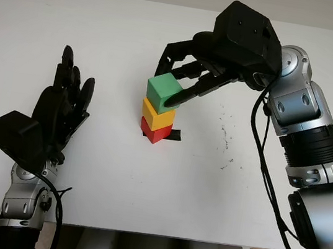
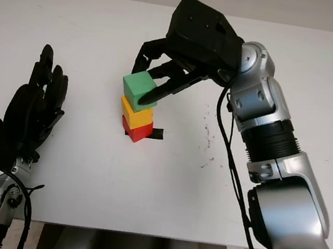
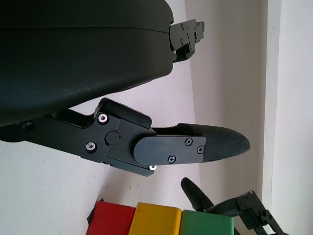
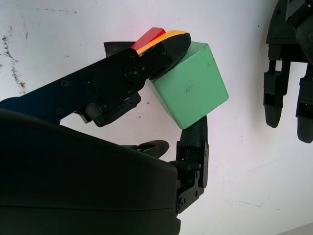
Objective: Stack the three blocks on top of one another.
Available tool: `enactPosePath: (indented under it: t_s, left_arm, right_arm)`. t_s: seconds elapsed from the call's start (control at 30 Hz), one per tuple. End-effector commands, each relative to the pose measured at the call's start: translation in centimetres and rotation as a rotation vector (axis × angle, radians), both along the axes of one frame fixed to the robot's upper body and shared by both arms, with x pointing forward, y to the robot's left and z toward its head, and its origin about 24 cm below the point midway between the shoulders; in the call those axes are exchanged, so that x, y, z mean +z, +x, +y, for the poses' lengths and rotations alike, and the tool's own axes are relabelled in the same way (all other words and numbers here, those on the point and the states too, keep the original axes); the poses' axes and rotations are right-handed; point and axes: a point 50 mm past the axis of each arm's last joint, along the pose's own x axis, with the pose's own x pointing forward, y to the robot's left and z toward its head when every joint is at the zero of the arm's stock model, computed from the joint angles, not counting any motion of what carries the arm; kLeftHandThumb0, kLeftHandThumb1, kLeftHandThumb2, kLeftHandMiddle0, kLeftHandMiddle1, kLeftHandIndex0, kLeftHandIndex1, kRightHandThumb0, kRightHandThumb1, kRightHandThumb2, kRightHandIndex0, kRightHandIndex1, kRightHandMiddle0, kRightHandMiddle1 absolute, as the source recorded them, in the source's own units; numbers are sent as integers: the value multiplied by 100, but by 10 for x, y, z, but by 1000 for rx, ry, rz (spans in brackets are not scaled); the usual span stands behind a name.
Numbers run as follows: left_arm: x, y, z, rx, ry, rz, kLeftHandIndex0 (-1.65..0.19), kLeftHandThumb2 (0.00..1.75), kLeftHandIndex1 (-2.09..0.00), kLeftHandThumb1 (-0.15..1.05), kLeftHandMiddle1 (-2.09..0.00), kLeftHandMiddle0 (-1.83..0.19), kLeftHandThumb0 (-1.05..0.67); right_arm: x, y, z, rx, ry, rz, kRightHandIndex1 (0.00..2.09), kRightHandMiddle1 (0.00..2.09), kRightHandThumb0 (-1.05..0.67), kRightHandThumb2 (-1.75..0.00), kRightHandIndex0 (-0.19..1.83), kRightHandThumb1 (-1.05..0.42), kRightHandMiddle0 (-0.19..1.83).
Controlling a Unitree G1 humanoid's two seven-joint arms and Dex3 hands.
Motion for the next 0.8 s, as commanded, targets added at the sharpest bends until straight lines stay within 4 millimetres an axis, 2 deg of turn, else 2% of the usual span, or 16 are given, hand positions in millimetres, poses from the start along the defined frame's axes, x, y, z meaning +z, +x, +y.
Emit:
enactPosePath:
  t_s: [0.0,0.2,0.3,0.4,0.47,0.53,0.67,0.77]
  left_arm:
    - [-4,-1,-1,-3,-3,10,19,42,0,105,0,19,-80]
    - [-4,-1,-2,-9,-4,11,19,43,0,105,0,19,-79]
    - [-4,0,-2,-6,-8,14,19,42,0,105,0,19,-80]
    - [-4,0,-2,-6,-5,15,19,42,0,105,0,19,-80]
    - [-5,0,-2,-6,-4,13,19,43,0,105,0,19,-79]
    - [-5,0,-2,-6,-6,12,19,43,0,105,0,19,-78]
    - [-6,-1,-1,4,-13,12,19,42,0,105,0,19,-79]
    - [-6,-1,-1,2,-2,13,19,42,0,105,0,19,-79]
  right_arm:
    - [-3,-1,0,-1,14,7,3,165,-49,-5,46,-88,30]
    - [-3,-2,-1,9,24,19,0,144,-55,-5,36,-87,15]
    - [-2,-2,-1,25,30,24,0,125,-57,-5,31,-87,9]
    - [0,-3,0,51,13,10,0,95,-60,-5,23,-86,0]
    - [0,-4,-1,65,-7,-1,2,57,-63,-5,12,-87,2]
    - [0,-4,-1,65,-8,3,1,34,-65,-5,3,-86,2]
    - [0,-4,-4,48,-10,20,0,17,-69,-6,-14,-87,-5]
    - [1,-4,-6,62,-7,11,0,12,-69,-6,-19,-87,-10]
